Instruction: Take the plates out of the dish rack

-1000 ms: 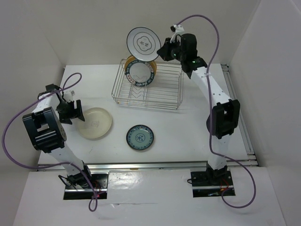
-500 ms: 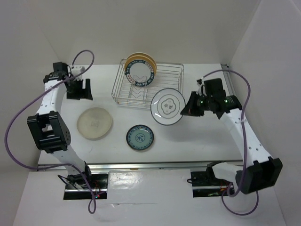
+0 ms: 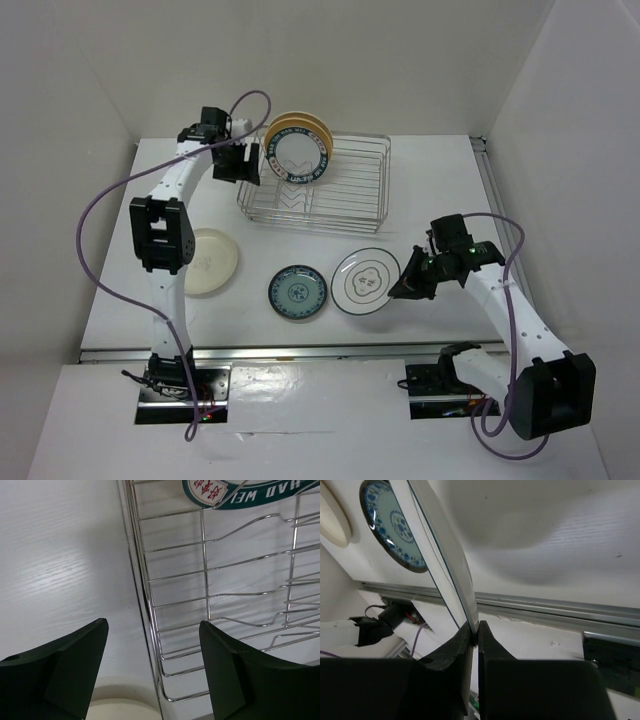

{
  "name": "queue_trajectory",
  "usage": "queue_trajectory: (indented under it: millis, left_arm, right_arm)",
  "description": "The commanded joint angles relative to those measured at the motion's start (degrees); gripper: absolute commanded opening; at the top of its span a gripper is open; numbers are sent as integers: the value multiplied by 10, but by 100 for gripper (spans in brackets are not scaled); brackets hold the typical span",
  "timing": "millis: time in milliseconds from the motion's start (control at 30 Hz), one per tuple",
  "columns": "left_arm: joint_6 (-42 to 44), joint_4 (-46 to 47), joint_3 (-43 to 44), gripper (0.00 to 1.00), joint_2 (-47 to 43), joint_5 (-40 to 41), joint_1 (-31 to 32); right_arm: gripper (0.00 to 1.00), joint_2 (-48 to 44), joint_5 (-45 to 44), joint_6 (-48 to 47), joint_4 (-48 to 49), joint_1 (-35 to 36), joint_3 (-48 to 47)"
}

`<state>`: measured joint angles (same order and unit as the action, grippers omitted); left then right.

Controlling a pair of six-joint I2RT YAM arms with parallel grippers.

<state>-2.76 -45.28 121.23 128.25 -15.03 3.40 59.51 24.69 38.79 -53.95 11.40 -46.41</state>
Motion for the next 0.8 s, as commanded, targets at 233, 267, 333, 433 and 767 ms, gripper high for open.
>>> queue_trajectory:
  millis: [233,267,333,433,767]
  left_arm:
    - [-53,4,13,68,25,53,9]
    - [-59,4,-8,56,25,45,9]
    - [-65,4,-25,43,25,31,9]
    - [-72,4,-37,11,31,17,9]
    - [-167,7,-93,0,15,-83,-17]
  right_arm:
    - [0,32,21,15,160,-91,77]
    - [0,37,33,6,175,-97,98]
    - [0,37,68,6,215,-110,118]
    - [0,43,81,6,269,-117,147]
    - [0,124,85,22,327,-137,178]
